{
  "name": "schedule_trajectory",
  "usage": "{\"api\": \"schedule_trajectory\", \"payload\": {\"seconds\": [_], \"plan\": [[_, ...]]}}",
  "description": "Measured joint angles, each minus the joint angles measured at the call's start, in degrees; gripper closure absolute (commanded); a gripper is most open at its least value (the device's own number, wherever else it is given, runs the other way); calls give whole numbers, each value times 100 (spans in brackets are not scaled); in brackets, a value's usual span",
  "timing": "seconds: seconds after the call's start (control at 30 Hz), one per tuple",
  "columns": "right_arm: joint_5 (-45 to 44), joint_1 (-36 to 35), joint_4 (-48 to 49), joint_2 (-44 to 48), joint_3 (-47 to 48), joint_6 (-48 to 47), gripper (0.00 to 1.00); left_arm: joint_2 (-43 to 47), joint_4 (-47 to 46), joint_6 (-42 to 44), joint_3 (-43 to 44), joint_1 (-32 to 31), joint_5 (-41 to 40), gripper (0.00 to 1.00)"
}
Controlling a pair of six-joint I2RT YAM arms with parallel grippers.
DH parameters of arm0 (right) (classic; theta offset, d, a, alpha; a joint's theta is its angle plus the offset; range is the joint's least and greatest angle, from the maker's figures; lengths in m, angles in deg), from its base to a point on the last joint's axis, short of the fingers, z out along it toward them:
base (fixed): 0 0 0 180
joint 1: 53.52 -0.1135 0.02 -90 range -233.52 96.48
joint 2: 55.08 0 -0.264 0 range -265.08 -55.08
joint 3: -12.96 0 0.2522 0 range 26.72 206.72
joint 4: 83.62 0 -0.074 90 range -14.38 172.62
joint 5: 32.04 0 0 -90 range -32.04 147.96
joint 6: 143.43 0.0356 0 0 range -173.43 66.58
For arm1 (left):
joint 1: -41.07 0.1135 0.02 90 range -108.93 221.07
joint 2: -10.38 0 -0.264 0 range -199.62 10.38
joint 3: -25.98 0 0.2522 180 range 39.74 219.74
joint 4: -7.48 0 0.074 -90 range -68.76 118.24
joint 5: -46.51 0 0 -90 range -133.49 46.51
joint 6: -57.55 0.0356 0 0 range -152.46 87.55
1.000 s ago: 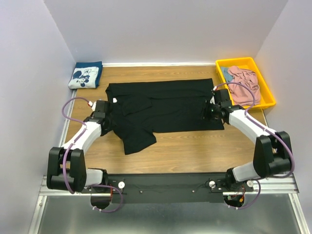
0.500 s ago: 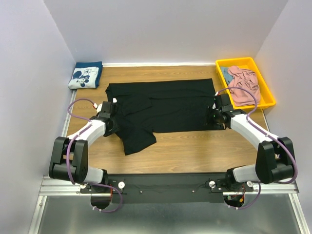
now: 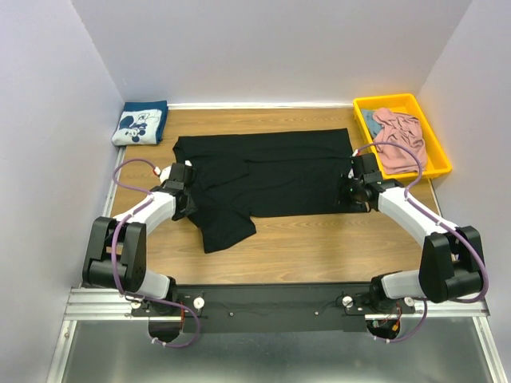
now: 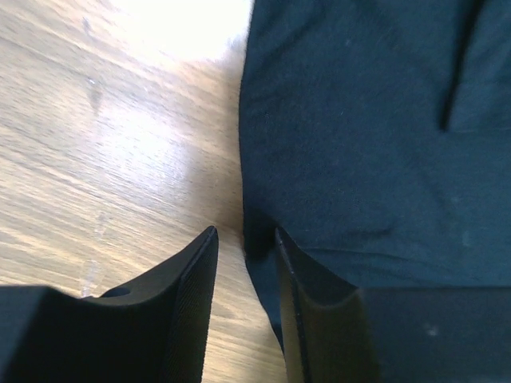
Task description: Fold and stack the t-shirts
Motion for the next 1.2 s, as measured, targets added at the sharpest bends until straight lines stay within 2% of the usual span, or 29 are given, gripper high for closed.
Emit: {"api": "schedule_trajectory", "payload": {"seconds": [0.1, 0.17, 0.27, 0.3, 0.43, 0.63, 0.93, 1.2], "plan": [[0, 0, 0, 0, 0, 2, 48, -94, -7, 4, 31, -74, -39, 59], [-2, 2, 2, 0, -9, 4, 48, -101, -7, 2, 35, -105, -59, 63], [-70, 0, -11, 0, -24, 15, 48, -101, -4, -17, 33, -120, -70, 73], [-129, 0, -20, 0, -24, 28, 47, -101, -7, -20, 31, -122, -72, 80], [-476, 0, -90, 0, -24, 125, 47, -101, 0, -9, 28, -133, -92, 100], [-1003, 59, -157, -59, 0, 282, 45, -28, 68, 4, -7, -133, -149, 100], [-909, 1191, -170, -680, 31, 590, 46, 280, 90, 17, -140, -131, -144, 100], [-798, 1231, -44, -955, 28, 769, 51, 380, 79, 31, -238, -131, -149, 100]]}}
